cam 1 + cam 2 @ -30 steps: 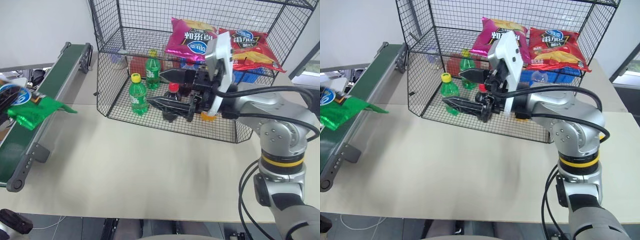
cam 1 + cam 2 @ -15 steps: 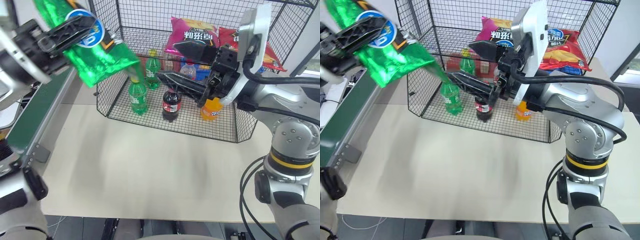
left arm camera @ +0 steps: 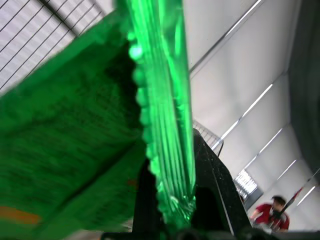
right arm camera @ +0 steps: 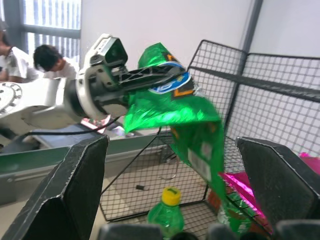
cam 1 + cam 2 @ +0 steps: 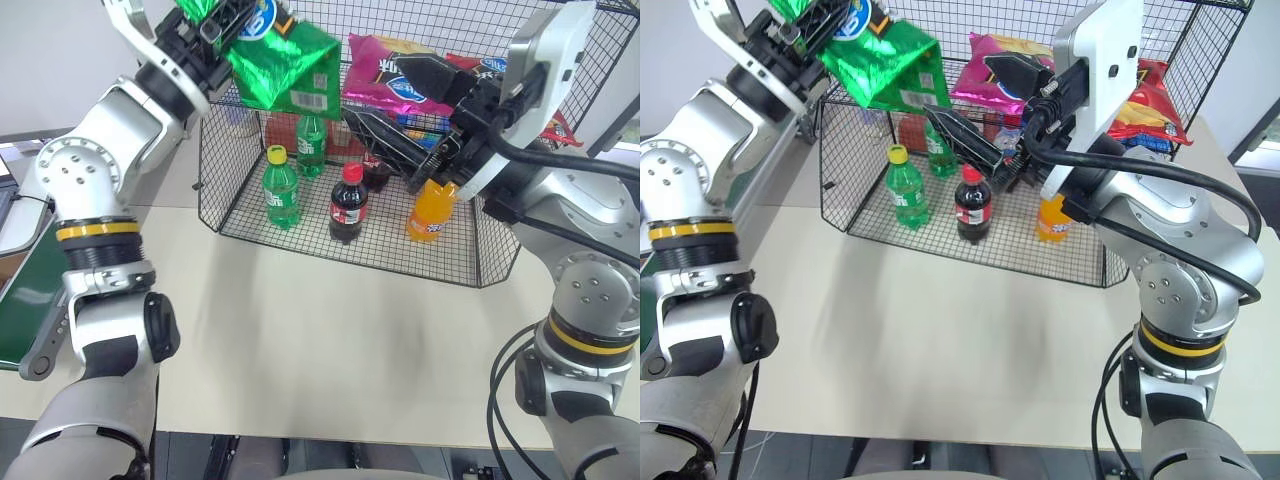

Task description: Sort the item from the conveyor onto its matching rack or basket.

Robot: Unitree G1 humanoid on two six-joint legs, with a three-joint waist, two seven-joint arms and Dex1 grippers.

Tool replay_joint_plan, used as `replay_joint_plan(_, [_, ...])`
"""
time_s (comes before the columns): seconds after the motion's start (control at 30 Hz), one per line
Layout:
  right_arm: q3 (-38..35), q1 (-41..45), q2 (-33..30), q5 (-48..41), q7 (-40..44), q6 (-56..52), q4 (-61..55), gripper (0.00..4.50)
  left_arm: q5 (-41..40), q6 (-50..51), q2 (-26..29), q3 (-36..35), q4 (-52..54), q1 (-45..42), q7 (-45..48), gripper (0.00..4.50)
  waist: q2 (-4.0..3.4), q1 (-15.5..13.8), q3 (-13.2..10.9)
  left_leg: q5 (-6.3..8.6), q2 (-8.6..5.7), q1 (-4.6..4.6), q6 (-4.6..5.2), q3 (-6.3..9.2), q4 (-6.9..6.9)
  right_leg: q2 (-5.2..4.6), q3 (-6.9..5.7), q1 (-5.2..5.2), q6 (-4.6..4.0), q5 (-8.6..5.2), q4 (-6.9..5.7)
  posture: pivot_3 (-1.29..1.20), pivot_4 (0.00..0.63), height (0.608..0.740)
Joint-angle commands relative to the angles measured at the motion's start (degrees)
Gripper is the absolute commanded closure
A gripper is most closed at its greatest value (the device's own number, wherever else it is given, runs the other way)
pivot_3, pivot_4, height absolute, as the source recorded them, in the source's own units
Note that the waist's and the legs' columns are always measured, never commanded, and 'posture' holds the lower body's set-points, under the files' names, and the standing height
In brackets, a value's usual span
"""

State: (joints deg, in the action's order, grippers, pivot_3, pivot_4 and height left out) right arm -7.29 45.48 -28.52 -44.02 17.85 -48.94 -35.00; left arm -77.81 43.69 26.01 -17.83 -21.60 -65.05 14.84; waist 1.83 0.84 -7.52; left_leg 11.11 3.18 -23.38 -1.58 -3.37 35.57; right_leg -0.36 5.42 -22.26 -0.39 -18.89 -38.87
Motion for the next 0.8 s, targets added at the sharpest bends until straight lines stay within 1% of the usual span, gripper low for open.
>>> replay_joint_plan(0.03, [-1.5, -0.2, -0.2, -0.7, -2.0, -0.1, -2.8, 0.0, 4.5, -4.2, -1.1, -2.6, -3.9, -2.9, 4.3, 4.45, -0.01, 0.1, 0.0, 0.0, -0.01, 0.02, 0.01, 0.01, -0.02, -0.01, 0.02, 0.0, 0.0, 0.0, 0.0, 0.0, 0.15, 0.74])
replay_joint_plan(0.17, [-0.8, 0.0, -0.3, -0.5, -3.0, -0.1, -2.5, 0.0, 8.1, -5.9, -2.6, -3.9, -6.4, -3.2, 6.5, 4.45, -0.01, 0.2, 0.0, 0.03, -0.02, 0.02, 0.08, 0.03, -0.04, 0.0, 0.04, 0.0, 0.01, -0.01, -0.01, 0.0, 0.15, 0.74])
replay_joint_plan(0.23, [-0.6, 0.0, -0.2, -0.3, -3.5, -0.1, -2.7, 0.0, 9.0, -7.0, -3.4, -5.4, -6.8, -3.2, 6.6, 4.45, -0.01, 0.1, 0.0, 0.04, -0.04, -0.02, 0.11, 0.04, -0.04, -0.01, 0.03, 0.0, 0.02, -0.01, -0.01, 0.0, 0.15, 0.74])
replay_joint_plan(0.37, [0.0, -0.3, -0.2, -0.5, -4.2, -0.3, -3.5, 0.0, 12.4, -7.5, -4.0, -5.9, -6.9, -2.2, 7.2, 4.45, -0.01, 0.1, 0.0, 0.04, -0.08, -0.04, 0.12, 0.08, -0.04, -0.04, 0.03, 0.0, 0.03, -0.02, -0.01, 0.0, 0.15, 0.74])
replay_joint_plan(0.6, [0.5, -0.3, -0.3, -1.2, -5.0, -0.8, -4.4, 0.0, 12.6, -3.1, -5.7, -7.4, 0.2, 5.1, 3.5, 4.45, -0.01, 0.2, 0.0, 0.06, -0.07, 0.0, 0.16, 0.22, -0.06, -0.05, 0.05, 0.01, 0.04, -0.02, -0.06, 0.0, 0.15, 0.74])
replay_joint_plan(0.8, [1.2, -0.2, 0.2, -1.7, -4.8, -0.5, -4.3, 0.0, 10.1, 0.6, -7.9, -9.3, 8.9, 11.1, -5.0, 4.45, -0.02, 0.1, 0.0, 0.13, -0.1, -0.04, 0.3, 0.29, -0.05, -0.09, 0.06, 0.03, 0.05, -0.02, -0.06, 0.0, 0.15, 0.74])
